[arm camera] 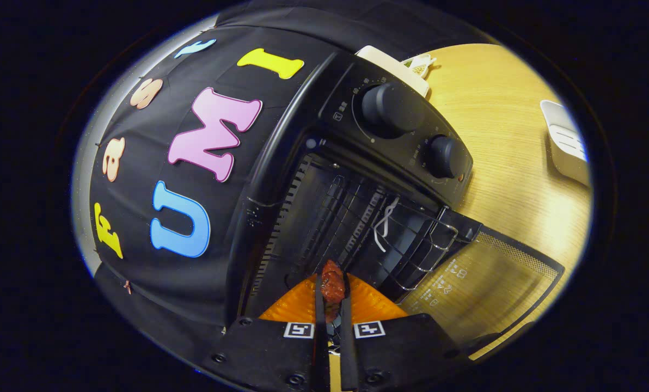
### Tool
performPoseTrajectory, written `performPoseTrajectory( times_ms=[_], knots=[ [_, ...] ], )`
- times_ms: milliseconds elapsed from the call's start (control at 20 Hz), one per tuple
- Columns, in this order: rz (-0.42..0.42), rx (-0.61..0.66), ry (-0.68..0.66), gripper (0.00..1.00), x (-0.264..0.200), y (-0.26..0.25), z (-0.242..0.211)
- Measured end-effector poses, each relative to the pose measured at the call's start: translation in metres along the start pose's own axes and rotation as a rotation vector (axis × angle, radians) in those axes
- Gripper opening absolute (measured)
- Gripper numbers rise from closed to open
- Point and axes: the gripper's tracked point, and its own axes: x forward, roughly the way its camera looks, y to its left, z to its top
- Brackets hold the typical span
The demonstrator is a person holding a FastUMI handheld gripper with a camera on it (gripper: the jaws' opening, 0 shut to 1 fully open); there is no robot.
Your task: Open the toaster oven, put the food inside, and close the toaster oven door.
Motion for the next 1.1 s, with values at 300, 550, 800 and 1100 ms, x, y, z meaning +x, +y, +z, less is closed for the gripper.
performPoseTrajectory(
  times_ms=[300,550,800,1100],
  knots=[
    [-0.066,-0.136,0.005,0.31,-0.005,-0.014,0.007],
    [-0.108,-0.456,0.01,0.98,-0.024,-0.007,0.006],
    [-0.17,-0.688,0.037,0.98,-0.045,-0.018,0.015],
    [-0.173,-0.936,0.116,0.98,-0.106,-0.025,0.014]
  ],
)
